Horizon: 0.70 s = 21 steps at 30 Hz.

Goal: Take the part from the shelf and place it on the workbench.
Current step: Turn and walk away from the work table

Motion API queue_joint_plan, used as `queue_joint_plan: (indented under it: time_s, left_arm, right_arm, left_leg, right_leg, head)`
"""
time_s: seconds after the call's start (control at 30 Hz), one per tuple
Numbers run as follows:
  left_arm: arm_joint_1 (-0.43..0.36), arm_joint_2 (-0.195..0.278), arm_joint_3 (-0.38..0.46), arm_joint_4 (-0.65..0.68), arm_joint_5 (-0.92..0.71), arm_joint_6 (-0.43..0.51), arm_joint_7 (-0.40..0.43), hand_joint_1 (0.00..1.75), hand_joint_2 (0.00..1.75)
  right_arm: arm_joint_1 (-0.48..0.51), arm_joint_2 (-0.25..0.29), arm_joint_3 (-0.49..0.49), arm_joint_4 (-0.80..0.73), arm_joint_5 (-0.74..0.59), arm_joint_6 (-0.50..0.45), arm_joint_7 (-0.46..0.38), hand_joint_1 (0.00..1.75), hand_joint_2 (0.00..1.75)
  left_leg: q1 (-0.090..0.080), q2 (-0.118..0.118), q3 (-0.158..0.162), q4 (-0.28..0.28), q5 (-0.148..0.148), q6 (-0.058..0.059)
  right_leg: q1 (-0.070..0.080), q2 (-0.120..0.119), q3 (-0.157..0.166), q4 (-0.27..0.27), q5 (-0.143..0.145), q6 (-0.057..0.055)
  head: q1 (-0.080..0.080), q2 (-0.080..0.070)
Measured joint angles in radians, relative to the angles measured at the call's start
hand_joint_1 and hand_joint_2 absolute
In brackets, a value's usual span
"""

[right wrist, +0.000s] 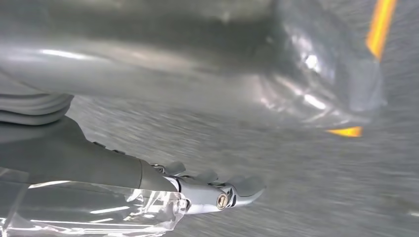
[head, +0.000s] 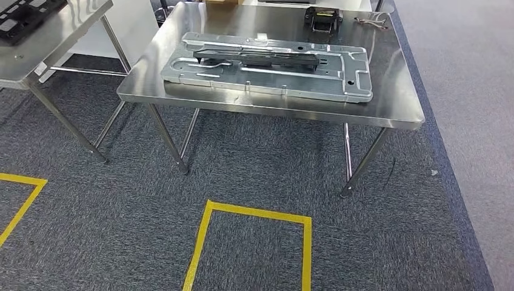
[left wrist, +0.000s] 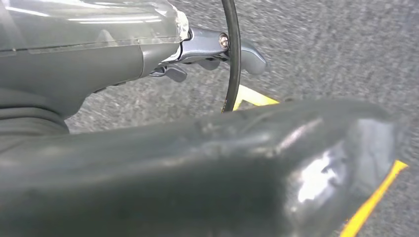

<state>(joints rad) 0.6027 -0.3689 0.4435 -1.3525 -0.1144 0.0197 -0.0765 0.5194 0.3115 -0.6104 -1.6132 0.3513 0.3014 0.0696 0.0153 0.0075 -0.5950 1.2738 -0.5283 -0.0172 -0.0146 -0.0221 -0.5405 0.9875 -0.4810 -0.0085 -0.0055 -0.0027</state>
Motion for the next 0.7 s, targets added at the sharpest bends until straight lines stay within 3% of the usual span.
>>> queue_joint_plan:
  time_s: [0.03, 0.1, 0.13, 0.17, 0.23, 0.27, 0.37, 0.4, 0.43, 0.47, 0.53, 0.6, 0.67, 0.7]
  left_arm:
    - [0.002, 0.0, -0.005, -0.005, 0.0, 0.005, 0.002, 0.0, 0.0]
    - [0.004, 0.0, -0.016, -0.017, 0.002, 0.014, 0.006, 0.0, 0.0]
    - [0.004, 0.0, -0.021, -0.021, 0.003, 0.018, 0.007, 0.0, 0.0]
    - [0.006, 0.0, -0.025, -0.024, 0.005, 0.021, 0.01, 0.0, 0.0]
    - [0.014, 0.0, -0.03, -0.028, 0.005, 0.024, 0.018, 0.0, 0.0]
    - [0.018, 0.0, -0.032, -0.031, 0.004, 0.025, 0.024, 0.0, 0.0]
    - [0.027, 0.0, -0.043, -0.035, -0.002, 0.034, 0.045, 0.0, 0.0]
    - [0.029, 0.0, -0.047, -0.035, -0.003, 0.037, 0.054, 0.0, 0.0]
    - [0.031, 0.0, -0.05, -0.035, -0.003, 0.041, 0.063, 0.0, 0.0]
    - [0.034, 0.0, -0.054, -0.035, -0.004, 0.046, 0.073, 0.0, 0.0]
    - [0.037, 0.0, -0.065, -0.035, -0.008, 0.058, 0.094, 0.0, 0.0]
    - [0.038, 0.0, -0.076, -0.036, -0.01, 0.07, 0.11, 0.0, 0.0]
    - [0.039, 0.0, -0.084, -0.038, -0.012, 0.078, 0.121, 0.0, 0.0]
    - [0.041, 0.0, -0.087, -0.04, -0.013, 0.081, 0.125, 0.0, 0.0]
  right_arm:
    - [0.003, 0.005, -0.01, 0.007, -0.006, -0.009, 0.023, 0.0, 0.0]
    - [0.009, 0.013, -0.024, 0.018, -0.016, -0.025, 0.07, 0.0, 0.0]
    - [0.012, 0.016, -0.03, 0.023, -0.016, -0.03, 0.094, 0.0, 0.0]
    - [0.014, 0.019, -0.035, 0.029, -0.011, -0.033, 0.118, 0.0, 0.0]
    - [0.019, 0.023, -0.044, 0.042, 0.008, -0.036, 0.166, 0.0, 0.0]
    - [0.023, 0.024, -0.047, 0.049, 0.018, -0.037, 0.188, 0.0, 0.0]
    - [0.03, 0.028, -0.051, 0.071, 0.036, -0.051, 0.253, 0.0, 0.0]
    - [0.03, 0.029, -0.051, 0.079, 0.039, -0.058, 0.274, 0.0, 0.0]
    - [0.03, 0.029, -0.051, 0.085, 0.041, -0.066, 0.295, 0.0, 0.0]
    - [0.031, 0.03, -0.05, 0.091, 0.042, -0.072, 0.316, 0.0, 0.0]
    - [0.034, 0.03, -0.046, 0.1, 0.041, -0.082, 0.352, 0.0, 0.0]
    - [0.039, 0.031, -0.042, 0.105, 0.04, -0.087, 0.373, 0.0, 0.0]
    - [0.042, 0.033, -0.039, 0.108, 0.04, -0.087, 0.381, 0.0, 0.0]
    - [0.043, 0.034, -0.037, 0.11, 0.041, -0.085, 0.383, 0.0, 0.0]
  left_leg:
    - [0.002, -0.003, 0.058, -0.064, 0.008, 0.002]
    - [0.0, -0.008, 0.174, -0.223, -0.028, 0.01]
    - [-0.002, -0.01, 0.206, -0.277, -0.052, 0.017]
    - [-0.006, -0.01, 0.216, -0.304, -0.062, 0.026]
    - [-0.008, -0.009, 0.202, -0.311, -0.05, 0.047]
    - [-0.009, -0.009, 0.192, -0.313, -0.038, 0.058]
    - [-0.017, -0.013, 0.156, -0.314, -0.004, 0.074]
    - [-0.02, -0.016, 0.143, -0.313, 0.006, 0.075]
    - [-0.024, -0.02, 0.129, -0.311, 0.015, 0.076]
    - [-0.027, -0.025, 0.116, -0.308, 0.023, 0.076]
    - [-0.031, -0.038, 0.097, -0.301, 0.035, 0.074]
    - [-0.035, -0.053, 0.084, -0.293, 0.043, 0.071]
    - [-0.037, -0.071, 0.072, -0.287, 0.053, 0.062]
    - [-0.039, -0.081, 0.067, -0.286, 0.059, 0.056]
  right_leg:
    - [0.0, 0.001, -0.018, 0.012, 0.007, 0.004]
    - [0.002, 0.003, -0.039, 0.03, 0.02, 0.016]
    - [0.003, 0.003, -0.043, 0.034, 0.027, 0.022]
    - [0.002, 0.002, -0.046, 0.033, 0.035, 0.03]
    - [-0.003, 0.003, -0.053, 0.035, 0.034, 0.045]
    - [-0.005, 0.005, -0.06, 0.05, 0.008, 0.049]
    - [-0.006, 0.013, -0.097, 0.189, -0.137, 0.052]
    - [-0.004, 0.013, -0.106, 0.243, -0.161, 0.051]
    - [-0.002, 0.015, -0.105, 0.278, -0.16, 0.048]
    - [0.001, 0.017, -0.089, 0.281, -0.137, 0.044]
    - [0.01, 0.039, -0.004, 0.186, -0.077, 0.028]
    - [0.017, 0.085, 0.094, 0.043, -0.062, 0.008]
    - [0.019, 0.101, 0.132, -0.028, -0.074, -0.003]
    - [0.017, 0.089, 0.13, -0.037, -0.073, -0.004]
  head:
    - [0.0, 0.0]
    - [0.0, 0.0]
    - [0.0, 0.0]
    - [0.0, 0.0]
    - [0.001, 0.0]
    - [0.001, 0.0]
    - [0.001, 0.0]
    - [0.001, 0.0]
    - [0.001, 0.0]
    - [0.001, 0.0]
    - [0.001, 0.0]
    - [0.001, 0.0]
    - [0.001, 0.0]
    - [0.001, 0.0]
